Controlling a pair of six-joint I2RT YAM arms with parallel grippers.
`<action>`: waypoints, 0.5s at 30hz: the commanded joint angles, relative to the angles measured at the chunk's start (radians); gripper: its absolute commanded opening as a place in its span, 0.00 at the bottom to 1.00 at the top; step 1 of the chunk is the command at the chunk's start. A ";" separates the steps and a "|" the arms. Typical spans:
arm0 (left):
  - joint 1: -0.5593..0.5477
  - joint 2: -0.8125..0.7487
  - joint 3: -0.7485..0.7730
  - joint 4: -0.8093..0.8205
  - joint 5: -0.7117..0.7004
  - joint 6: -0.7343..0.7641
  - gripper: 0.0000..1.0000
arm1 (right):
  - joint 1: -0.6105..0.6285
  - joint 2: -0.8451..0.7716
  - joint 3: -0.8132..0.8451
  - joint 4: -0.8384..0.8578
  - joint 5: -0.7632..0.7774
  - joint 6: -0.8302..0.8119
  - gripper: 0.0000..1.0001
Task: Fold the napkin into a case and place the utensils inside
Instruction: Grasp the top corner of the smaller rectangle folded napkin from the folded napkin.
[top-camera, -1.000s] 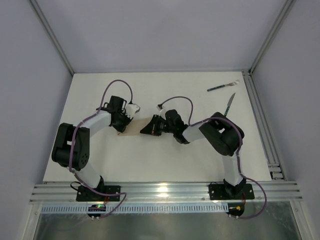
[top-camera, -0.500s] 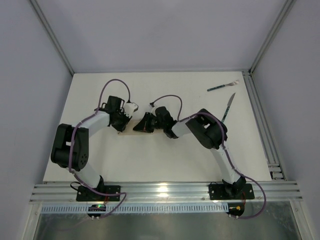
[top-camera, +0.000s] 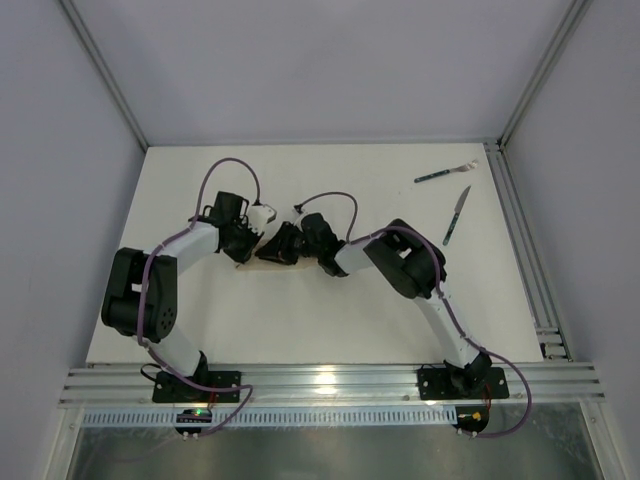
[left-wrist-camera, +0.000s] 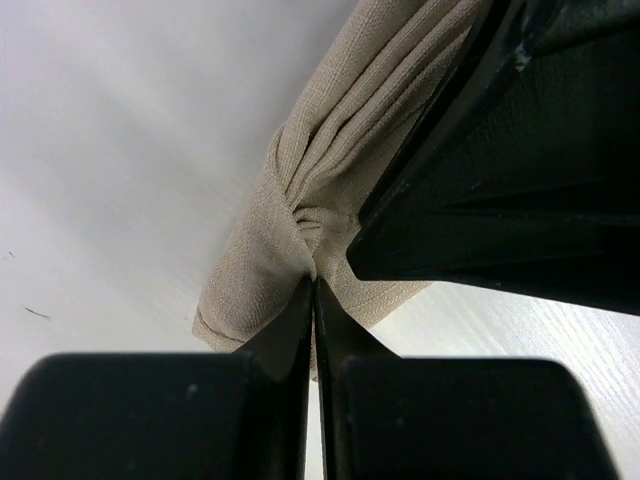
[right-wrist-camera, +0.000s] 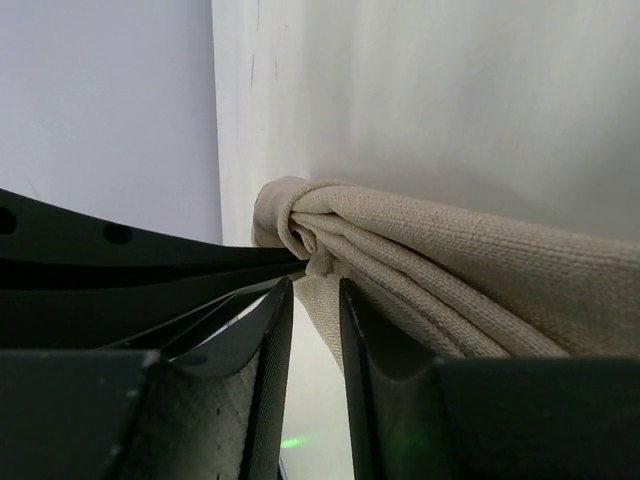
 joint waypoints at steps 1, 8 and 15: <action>0.003 -0.022 -0.006 0.012 0.028 -0.021 0.00 | 0.005 0.021 0.031 -0.007 0.035 0.049 0.30; 0.003 -0.027 -0.010 0.007 0.035 -0.017 0.00 | 0.005 0.059 0.063 -0.002 0.035 0.089 0.32; 0.001 -0.056 -0.003 0.004 0.025 -0.014 0.00 | 0.014 0.128 0.136 -0.008 0.058 0.169 0.07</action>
